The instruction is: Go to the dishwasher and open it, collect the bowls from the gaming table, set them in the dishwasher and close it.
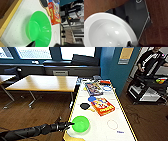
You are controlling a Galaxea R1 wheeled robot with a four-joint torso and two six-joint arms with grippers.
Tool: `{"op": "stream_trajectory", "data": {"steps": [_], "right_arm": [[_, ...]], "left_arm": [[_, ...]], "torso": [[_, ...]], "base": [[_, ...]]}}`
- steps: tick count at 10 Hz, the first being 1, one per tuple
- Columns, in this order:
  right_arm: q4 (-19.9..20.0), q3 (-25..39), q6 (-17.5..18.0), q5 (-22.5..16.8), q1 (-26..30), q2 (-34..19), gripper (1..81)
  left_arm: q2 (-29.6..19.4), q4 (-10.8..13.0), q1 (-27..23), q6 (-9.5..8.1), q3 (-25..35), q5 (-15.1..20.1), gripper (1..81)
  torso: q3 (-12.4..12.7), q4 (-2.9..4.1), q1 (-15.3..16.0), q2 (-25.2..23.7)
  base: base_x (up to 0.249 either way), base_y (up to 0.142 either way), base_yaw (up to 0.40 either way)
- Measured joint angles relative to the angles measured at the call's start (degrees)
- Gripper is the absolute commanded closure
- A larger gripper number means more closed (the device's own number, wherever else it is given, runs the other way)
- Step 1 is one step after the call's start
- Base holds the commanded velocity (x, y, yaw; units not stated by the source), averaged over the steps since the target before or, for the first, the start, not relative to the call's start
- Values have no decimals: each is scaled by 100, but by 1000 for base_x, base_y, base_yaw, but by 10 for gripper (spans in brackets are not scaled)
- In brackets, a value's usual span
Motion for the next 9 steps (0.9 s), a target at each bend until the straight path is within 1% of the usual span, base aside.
{"op": "stream_trajectory", "data": {"steps": [1,4,7,9], "right_arm": [[-2,0,0,2,11,30,811],[-6,10,-2,-21,65,44,811],[-6,10,-2,-26,67,46,811],[-6,23,-17,-30,69,44,811]], "left_arm": [[46,-2,0,-98,-162,0,10],[308,-2,-18,-216,-670,-173,10],[477,0,-2,-207,-931,-256,10],[622,44,202,-191,-1232,-256,10]], "torso": [[0,0,2,0],[0,0,5,0],[0,0,7,0],[0,0,7,0]], "base": [[0,0,0],[0,0,0],[0,0,0],[0,0,0]]}}
